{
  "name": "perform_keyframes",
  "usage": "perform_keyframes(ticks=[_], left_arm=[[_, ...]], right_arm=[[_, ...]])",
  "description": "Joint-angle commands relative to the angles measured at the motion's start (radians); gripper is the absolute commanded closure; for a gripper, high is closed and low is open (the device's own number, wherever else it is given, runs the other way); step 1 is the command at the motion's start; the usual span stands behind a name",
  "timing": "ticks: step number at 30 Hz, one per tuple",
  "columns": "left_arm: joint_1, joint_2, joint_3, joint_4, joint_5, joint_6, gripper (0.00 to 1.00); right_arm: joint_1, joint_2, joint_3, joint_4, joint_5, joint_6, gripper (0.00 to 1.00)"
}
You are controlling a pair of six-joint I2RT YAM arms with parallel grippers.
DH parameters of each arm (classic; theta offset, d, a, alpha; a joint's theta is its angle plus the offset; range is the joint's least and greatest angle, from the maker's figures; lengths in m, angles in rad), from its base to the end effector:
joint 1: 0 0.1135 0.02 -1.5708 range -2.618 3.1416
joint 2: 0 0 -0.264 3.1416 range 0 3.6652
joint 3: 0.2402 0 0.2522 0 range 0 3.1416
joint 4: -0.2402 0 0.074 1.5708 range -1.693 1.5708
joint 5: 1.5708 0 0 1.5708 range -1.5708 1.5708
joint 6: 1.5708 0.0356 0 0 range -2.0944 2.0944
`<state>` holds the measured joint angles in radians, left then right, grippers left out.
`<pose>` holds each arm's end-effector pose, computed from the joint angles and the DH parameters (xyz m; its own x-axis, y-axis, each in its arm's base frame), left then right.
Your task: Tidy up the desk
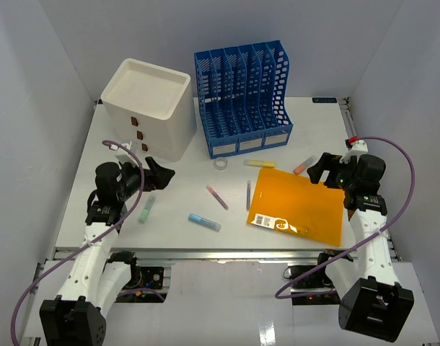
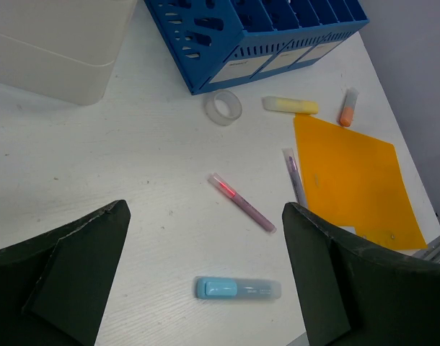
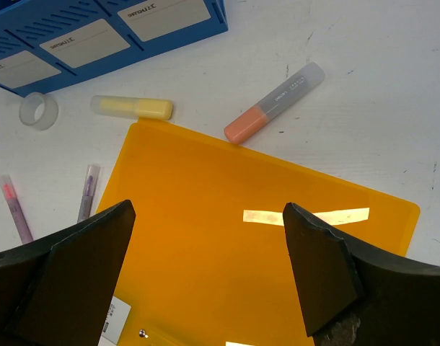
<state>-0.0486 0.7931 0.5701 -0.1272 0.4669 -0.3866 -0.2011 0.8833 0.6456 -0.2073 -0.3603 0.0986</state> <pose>0.1853 -0.0251 0.2697 -0.4930 -0.3131 -0.8118 0.3021 0.8133 -0.4972 0.2000 -0.0280 0.2720 -0.4320 0.1821 -0.8833 -0.0827 0.9673 0.2399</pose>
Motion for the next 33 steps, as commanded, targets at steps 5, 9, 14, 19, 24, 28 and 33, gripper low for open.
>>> perform_keyframes(ticks=[5,9,14,19,24,28,33], left_arm=[[0.003,0.036,0.055,-0.014,-0.019,-0.005,0.02],[0.015,0.062,0.063,-0.010,0.008,0.005,0.02],[0.030,0.107,0.068,-0.016,-0.024,0.025,0.04],[0.091,0.157,0.071,0.009,-0.022,0.054,0.09],[0.149,0.175,0.082,0.067,0.010,0.064,0.08],[0.226,0.250,0.159,0.062,0.093,0.063,0.05],[0.299,0.309,0.203,0.110,0.142,0.045,0.05]], right_arm=[[-0.004,-0.027,0.016,0.034,-0.154,-0.090,0.10],[-0.003,-0.087,-0.067,0.068,-0.407,-0.274,0.10],[0.005,-0.104,-0.073,-0.032,-0.707,-0.569,0.10],[0.012,-0.038,0.036,-0.076,-0.845,-0.580,0.10],[0.011,0.074,0.133,-0.166,-1.021,-0.646,0.06],[0.011,0.093,0.075,-0.211,-1.028,-0.763,0.02],[0.011,0.009,0.035,-0.183,-1.047,-0.779,0.02]])
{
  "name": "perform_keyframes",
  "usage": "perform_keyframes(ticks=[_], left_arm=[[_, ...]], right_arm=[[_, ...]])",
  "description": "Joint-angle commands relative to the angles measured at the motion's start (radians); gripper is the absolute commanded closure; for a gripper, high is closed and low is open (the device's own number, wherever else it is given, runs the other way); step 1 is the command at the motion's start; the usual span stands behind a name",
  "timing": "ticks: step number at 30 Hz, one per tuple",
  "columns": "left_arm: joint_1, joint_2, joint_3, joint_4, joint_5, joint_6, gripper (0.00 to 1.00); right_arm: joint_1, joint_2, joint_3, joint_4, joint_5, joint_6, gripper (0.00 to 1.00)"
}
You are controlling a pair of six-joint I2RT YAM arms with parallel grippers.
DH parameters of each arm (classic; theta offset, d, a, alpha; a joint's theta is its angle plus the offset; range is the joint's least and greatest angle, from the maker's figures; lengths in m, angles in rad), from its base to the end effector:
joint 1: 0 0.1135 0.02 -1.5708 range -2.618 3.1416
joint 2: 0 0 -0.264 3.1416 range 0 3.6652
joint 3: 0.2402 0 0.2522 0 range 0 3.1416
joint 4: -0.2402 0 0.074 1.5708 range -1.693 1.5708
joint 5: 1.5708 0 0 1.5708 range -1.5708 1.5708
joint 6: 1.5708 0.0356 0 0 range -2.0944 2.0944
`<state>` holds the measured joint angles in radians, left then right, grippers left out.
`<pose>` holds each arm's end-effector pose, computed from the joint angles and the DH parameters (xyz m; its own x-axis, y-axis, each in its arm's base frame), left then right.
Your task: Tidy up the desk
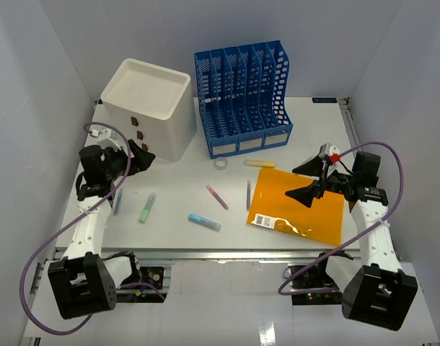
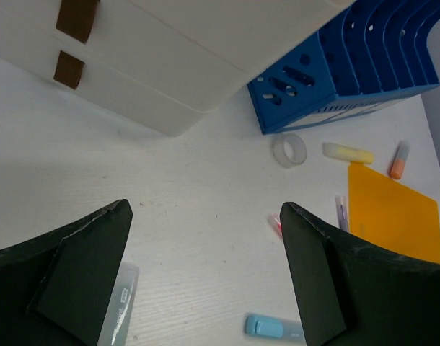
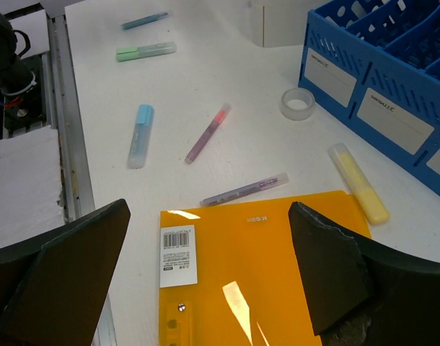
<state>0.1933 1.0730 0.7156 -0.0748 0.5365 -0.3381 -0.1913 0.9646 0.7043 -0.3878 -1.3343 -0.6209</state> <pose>0.2384 0.0281 0.2722 -0.4841 -0.3853 -0.7856 0.1376 0.8532 -0.5032 0.1905 -0.0017 0.2757 -0.0653 -0.1262 -0.9899 -0.9274 0.3737 0.0135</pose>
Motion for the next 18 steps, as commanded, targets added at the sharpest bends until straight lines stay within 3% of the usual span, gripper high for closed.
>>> perform_keyframes(ticks=[1,8,18], left_arm=[[0.067,0.044,0.071,0.063,0.075,0.001,0.05],[0.084,0.189,0.199,0.166,0.098,0.046,0.08],[0.116,0.404,0.285,0.301,0.270,0.139,0.20]], right_arm=[[0.000,-0.087,-0.027,0.000,-0.067,-0.065,0.01],[0.000,-0.113,-0.050,-0.002,-0.121,-0.132,0.08],[0.000,-0.120,-0.063,-0.003,-0.128,-0.174,0.11]])
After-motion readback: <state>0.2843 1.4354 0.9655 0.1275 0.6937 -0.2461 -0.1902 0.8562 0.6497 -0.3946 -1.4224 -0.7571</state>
